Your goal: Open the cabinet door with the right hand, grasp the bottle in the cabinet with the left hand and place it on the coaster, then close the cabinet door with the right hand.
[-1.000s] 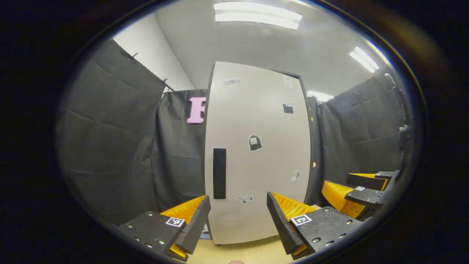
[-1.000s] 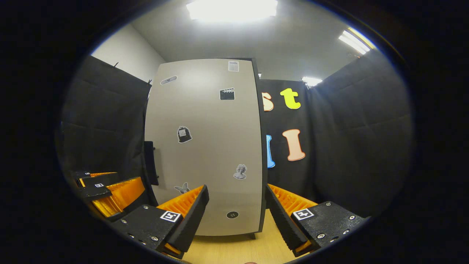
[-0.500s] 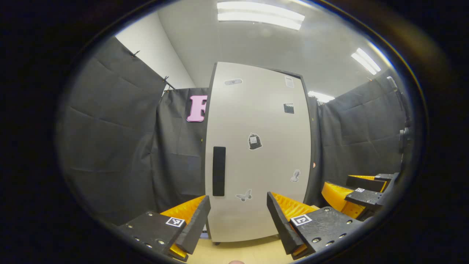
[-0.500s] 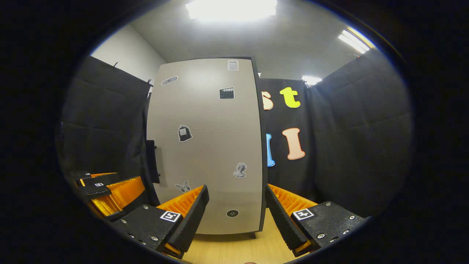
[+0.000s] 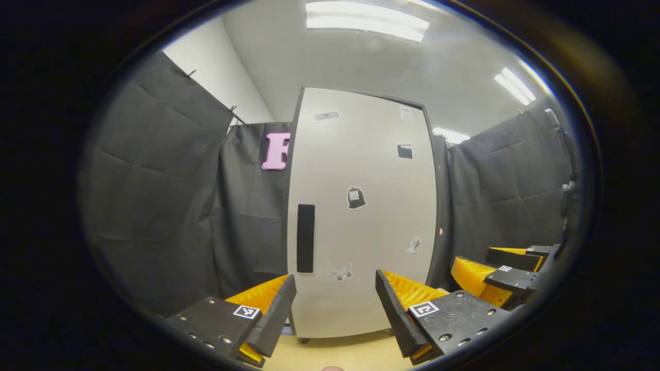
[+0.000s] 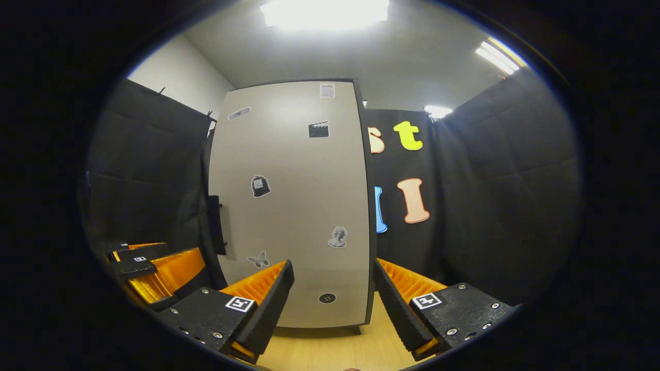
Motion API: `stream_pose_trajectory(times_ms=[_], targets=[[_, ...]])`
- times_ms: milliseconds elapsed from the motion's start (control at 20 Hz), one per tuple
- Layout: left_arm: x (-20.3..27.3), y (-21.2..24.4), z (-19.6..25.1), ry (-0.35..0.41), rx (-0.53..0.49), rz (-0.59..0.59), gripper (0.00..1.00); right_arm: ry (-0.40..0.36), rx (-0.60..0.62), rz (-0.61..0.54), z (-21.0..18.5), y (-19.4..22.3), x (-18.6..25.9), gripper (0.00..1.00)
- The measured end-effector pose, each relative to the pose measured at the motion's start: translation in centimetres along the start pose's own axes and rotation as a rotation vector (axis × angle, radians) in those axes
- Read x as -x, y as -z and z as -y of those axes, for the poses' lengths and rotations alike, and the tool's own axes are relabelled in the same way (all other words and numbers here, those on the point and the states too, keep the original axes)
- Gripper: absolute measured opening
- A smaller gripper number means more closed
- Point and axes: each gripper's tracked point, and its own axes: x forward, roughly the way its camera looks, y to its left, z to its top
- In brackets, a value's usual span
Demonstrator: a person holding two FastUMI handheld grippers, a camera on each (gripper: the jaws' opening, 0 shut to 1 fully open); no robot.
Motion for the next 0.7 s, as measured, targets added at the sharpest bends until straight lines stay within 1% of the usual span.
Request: stream_pose_trajectory(times_ms=[50, 100, 150, 200, 250, 300, 450, 500, 550, 600, 650, 700], targets=[[0.19, -0.05, 0.09, 0.003, 0.003, 0.002, 0.89, 0.0, -0.002, 0.001, -0.02, -0.06, -0.05, 0.95], [0.2, -0.2, 0.18, 0.003, 0.004, 0.006, 0.88, 0.001, -0.003, 0.003, -0.01, -0.14, -0.09, 0.91], [0.17, -0.21, 0.21, 0.005, 0.004, 0.008, 0.88, 0.001, -0.005, 0.006, -0.06, -0.17, -0.06, 0.95], [0.24, -0.21, 0.17, 0.004, 0.003, 0.008, 0.88, 0.0, -0.005, 0.008, -0.15, -0.2, -0.04, 0.95], [0.24, -0.13, 0.1, 0.004, 0.005, 0.009, 0.89, -0.002, -0.005, 0.008, -0.24, -0.19, -0.02, 0.91], [0.1, -0.1, 0.05, 0.005, 0.008, 0.008, 0.89, -0.004, -0.005, 0.008, -0.24, -0.24, 0.01, 0.95], [0.05, -0.07, 0.09, 0.005, 0.015, 0.007, 0.89, 0.0, -0.007, 0.016, -0.14, -0.44, 0.1, 0.95], [0.0, -0.07, 0.27, 0.008, 0.018, 0.006, 0.95, -0.001, -0.01, 0.018, -0.17, -0.48, 0.2, 0.95], [0.03, 0.05, 0.24, 0.008, 0.015, 0.005, 0.95, 0.001, -0.01, 0.018, -0.1, -0.45, 0.14, 0.95], [-0.03, 0.1, 0.22, 0.006, 0.01, 0.003, 0.82, 0.001, -0.009, 0.018, -0.05, -0.48, 0.15, 0.95], [0.03, 0.2, 0.15, 0.007, 0.008, 0.002, 0.82, 0.002, -0.01, 0.018, -0.01, -0.45, 0.14, 0.95], [-0.04, 0.17, 0.13, 0.005, 0.01, 0.002, 0.95, 0.002, -0.011, 0.018, 0.01, -0.49, 0.28, 0.95]])
